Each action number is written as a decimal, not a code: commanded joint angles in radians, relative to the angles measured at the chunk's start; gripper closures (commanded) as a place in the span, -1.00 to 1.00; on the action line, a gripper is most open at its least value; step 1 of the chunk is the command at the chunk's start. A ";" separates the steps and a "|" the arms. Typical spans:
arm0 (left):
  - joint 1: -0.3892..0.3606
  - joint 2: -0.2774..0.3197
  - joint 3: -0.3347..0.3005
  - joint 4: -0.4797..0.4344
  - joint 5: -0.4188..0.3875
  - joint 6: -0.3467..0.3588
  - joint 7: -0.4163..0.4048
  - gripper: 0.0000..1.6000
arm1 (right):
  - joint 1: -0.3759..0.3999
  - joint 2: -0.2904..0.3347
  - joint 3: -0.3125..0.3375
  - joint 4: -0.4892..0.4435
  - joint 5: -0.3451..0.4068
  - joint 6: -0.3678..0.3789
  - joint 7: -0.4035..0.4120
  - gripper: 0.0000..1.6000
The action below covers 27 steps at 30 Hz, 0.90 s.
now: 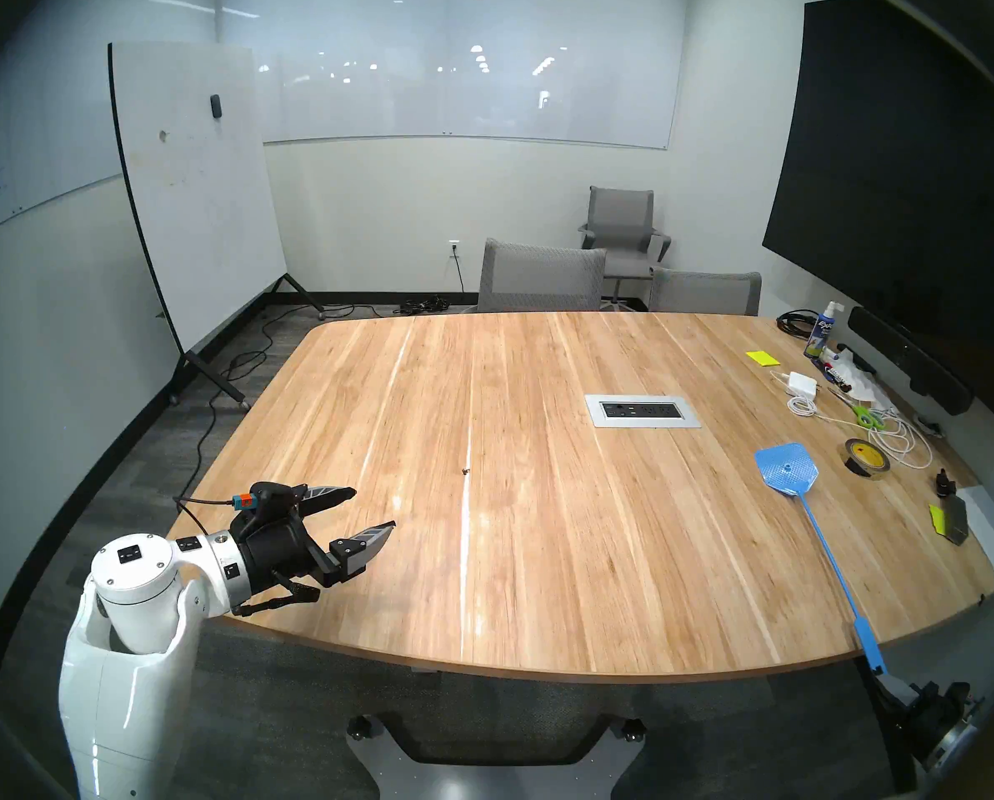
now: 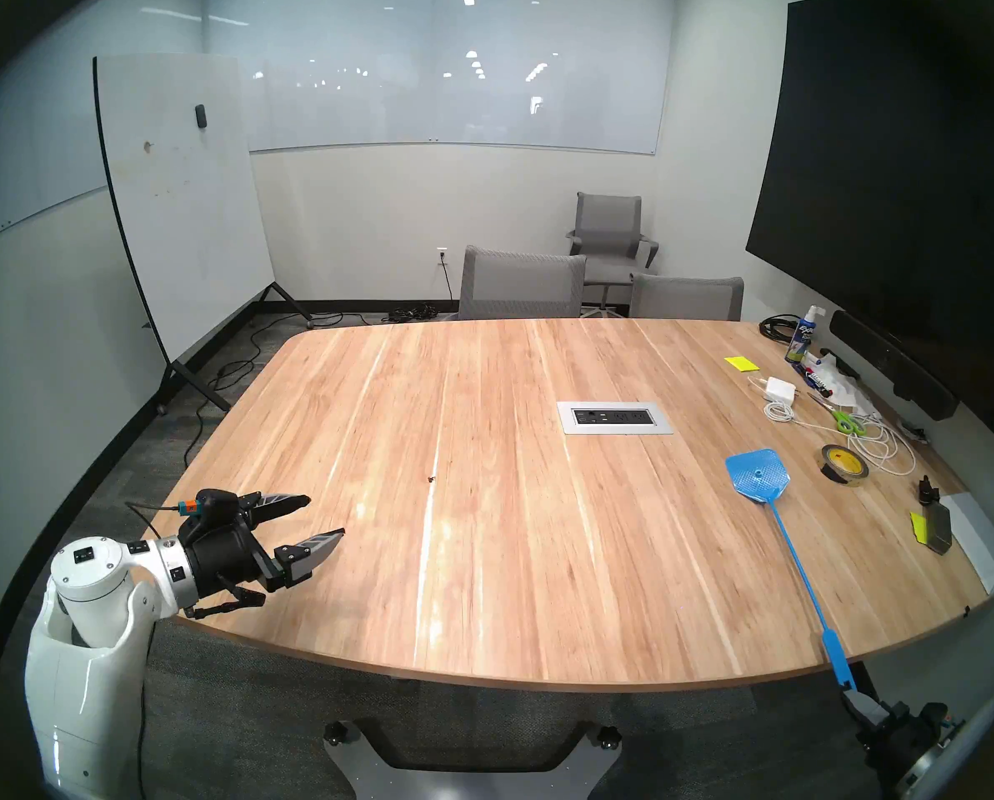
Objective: Swat a bug on table
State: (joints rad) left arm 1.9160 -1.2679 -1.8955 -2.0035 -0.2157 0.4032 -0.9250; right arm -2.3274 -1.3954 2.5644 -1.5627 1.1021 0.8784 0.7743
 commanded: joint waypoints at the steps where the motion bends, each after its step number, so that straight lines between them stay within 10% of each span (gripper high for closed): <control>1: -0.001 0.002 0.000 -0.016 0.000 0.002 -0.001 -1.00 | -0.023 -0.003 0.000 0.001 -0.007 -0.040 0.067 1.00; 27: -0.002 -0.001 -0.001 -0.016 0.002 0.003 -0.003 -1.00 | -0.028 -0.004 -0.038 0.029 -0.084 -0.163 0.233 1.00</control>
State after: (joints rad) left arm 1.9151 -1.2701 -1.8965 -2.0035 -0.2131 0.4035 -0.9270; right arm -2.3638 -1.3985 2.5268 -1.5297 1.0122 0.7467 0.9707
